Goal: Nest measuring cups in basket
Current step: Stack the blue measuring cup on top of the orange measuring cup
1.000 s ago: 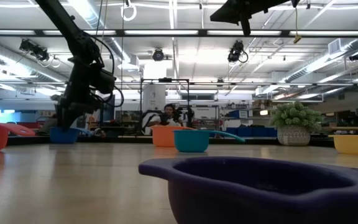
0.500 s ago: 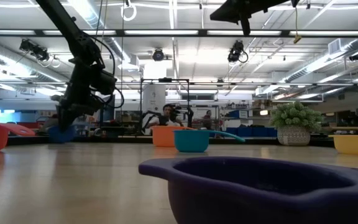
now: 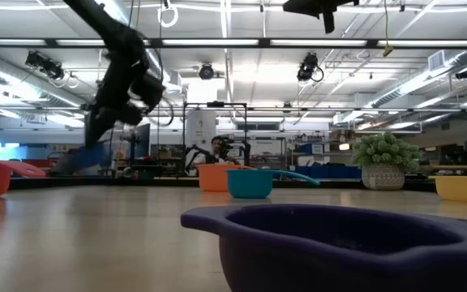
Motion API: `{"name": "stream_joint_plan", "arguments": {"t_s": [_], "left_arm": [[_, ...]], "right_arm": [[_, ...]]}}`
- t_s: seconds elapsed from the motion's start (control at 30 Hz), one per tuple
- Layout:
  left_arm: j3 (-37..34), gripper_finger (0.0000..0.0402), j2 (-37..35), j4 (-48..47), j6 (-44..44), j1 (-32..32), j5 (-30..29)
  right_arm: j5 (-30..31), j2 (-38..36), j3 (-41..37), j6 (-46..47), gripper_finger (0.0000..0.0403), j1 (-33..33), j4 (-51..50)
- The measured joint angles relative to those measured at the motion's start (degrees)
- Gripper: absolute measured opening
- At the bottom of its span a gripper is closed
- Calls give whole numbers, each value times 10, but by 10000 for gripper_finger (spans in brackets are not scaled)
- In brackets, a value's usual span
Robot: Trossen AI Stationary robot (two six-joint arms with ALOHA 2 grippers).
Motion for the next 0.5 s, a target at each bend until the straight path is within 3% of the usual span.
{"name": "stream_joint_plan", "arguments": {"t_s": [0.13,0.3,0.5], "left_arm": [[92,4,0,-40,4,-46,30],[201,4,0,-68,-51,-130,52],[300,4,43,-105,-104,-236,55]], "right_arm": [[33,-20,0,-23,7,0,-45],[89,-41,0,-16,7,0,-92],[90,-47,0,-16,7,0,-97]]}}
